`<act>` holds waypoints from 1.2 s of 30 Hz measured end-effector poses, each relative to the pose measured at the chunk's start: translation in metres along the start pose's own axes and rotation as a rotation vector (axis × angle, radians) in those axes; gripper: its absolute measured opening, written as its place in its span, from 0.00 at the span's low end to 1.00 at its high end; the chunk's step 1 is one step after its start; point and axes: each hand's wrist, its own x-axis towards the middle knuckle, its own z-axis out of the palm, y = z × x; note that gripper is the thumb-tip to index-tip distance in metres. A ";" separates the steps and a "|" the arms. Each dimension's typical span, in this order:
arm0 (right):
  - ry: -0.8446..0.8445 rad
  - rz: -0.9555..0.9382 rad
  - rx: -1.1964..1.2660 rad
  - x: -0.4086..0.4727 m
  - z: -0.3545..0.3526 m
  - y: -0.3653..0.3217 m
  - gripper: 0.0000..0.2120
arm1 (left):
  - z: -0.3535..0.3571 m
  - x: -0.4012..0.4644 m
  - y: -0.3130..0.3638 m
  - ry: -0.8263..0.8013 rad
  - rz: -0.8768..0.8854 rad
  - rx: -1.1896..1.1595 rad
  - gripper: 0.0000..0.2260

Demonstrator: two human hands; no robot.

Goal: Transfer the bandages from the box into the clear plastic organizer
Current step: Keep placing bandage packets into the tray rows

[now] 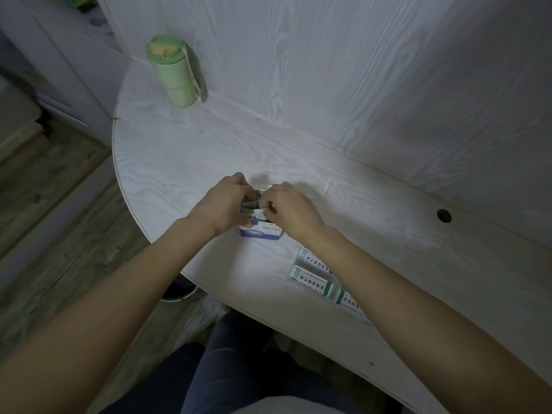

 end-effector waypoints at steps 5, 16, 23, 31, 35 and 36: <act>0.085 -0.004 -0.201 -0.002 0.003 0.000 0.06 | 0.000 0.000 -0.001 0.006 0.000 0.004 0.22; 0.106 0.174 0.292 -0.006 -0.005 0.004 0.03 | 0.002 0.000 -0.002 0.015 -0.005 -0.016 0.21; 0.148 0.215 0.427 -0.007 -0.020 0.009 0.04 | 0.003 -0.001 -0.003 0.021 -0.009 -0.037 0.20; 0.320 0.255 0.597 -0.012 -0.028 0.012 0.10 | 0.004 0.005 0.022 0.126 -0.051 -0.173 0.27; 0.361 0.346 0.801 -0.014 -0.037 0.020 0.12 | 0.003 0.013 0.034 0.006 -0.041 -0.297 0.27; 0.366 0.377 0.898 -0.016 -0.040 0.021 0.10 | 0.000 0.014 0.036 0.004 -0.031 -0.330 0.23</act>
